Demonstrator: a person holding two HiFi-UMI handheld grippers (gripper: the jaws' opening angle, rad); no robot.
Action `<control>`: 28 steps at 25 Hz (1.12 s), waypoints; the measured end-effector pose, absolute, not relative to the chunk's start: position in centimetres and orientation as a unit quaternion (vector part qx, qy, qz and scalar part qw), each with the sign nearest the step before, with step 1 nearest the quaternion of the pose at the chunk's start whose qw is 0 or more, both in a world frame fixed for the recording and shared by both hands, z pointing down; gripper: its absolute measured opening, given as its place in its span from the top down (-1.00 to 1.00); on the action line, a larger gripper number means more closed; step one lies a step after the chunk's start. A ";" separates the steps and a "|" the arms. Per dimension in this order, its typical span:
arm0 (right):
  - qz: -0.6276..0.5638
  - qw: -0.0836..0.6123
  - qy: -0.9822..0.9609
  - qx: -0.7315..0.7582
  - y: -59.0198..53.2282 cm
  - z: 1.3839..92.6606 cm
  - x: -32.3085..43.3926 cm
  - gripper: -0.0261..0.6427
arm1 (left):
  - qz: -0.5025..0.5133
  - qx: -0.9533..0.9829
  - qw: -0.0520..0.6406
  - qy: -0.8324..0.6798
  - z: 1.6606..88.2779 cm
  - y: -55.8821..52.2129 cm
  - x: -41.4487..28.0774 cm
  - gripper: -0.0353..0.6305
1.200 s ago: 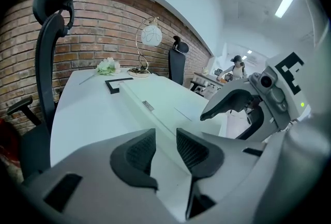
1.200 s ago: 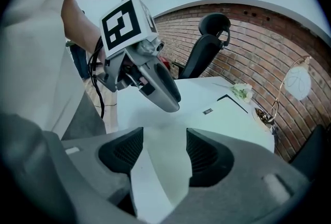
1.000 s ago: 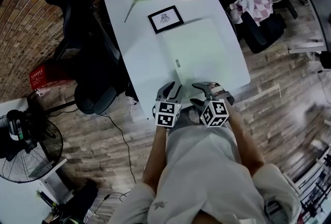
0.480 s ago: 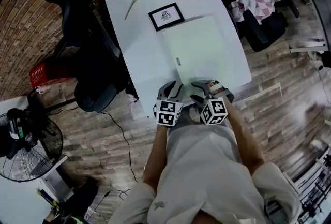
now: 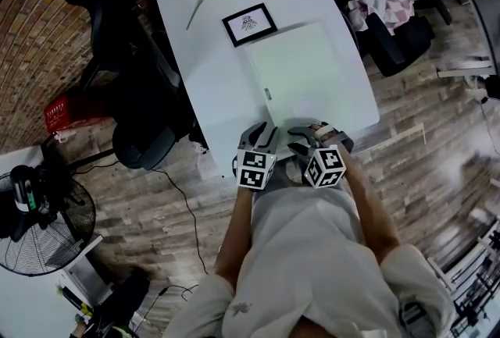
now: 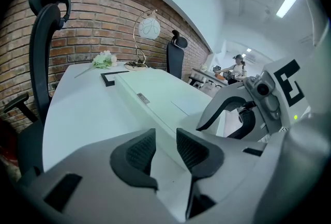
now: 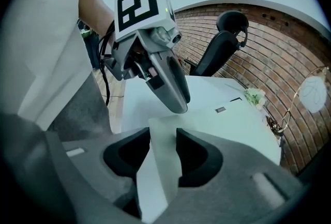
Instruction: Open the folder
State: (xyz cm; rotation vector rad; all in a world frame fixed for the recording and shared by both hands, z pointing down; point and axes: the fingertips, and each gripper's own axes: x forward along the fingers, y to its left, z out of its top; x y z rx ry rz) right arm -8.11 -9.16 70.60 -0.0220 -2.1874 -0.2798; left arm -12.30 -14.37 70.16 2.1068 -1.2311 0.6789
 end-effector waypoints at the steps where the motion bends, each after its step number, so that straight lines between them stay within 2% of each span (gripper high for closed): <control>1: -0.110 0.450 -0.886 -0.013 -9.0 70.5 -8.1 0.45 | 0.257 0.794 0.300 -0.462 70.2 -14.4 -12.2 0.53; 10: -0.070 0.426 -0.902 -0.022 -8.7 69.1 -8.3 0.79 | 0.259 0.796 0.304 -0.454 70.6 -14.3 -12.1 0.53; 28: -0.055 0.404 -0.913 0.018 -9.2 67.0 -8.3 0.86 | 0.256 0.799 0.303 -0.451 70.5 -14.5 -12.1 0.53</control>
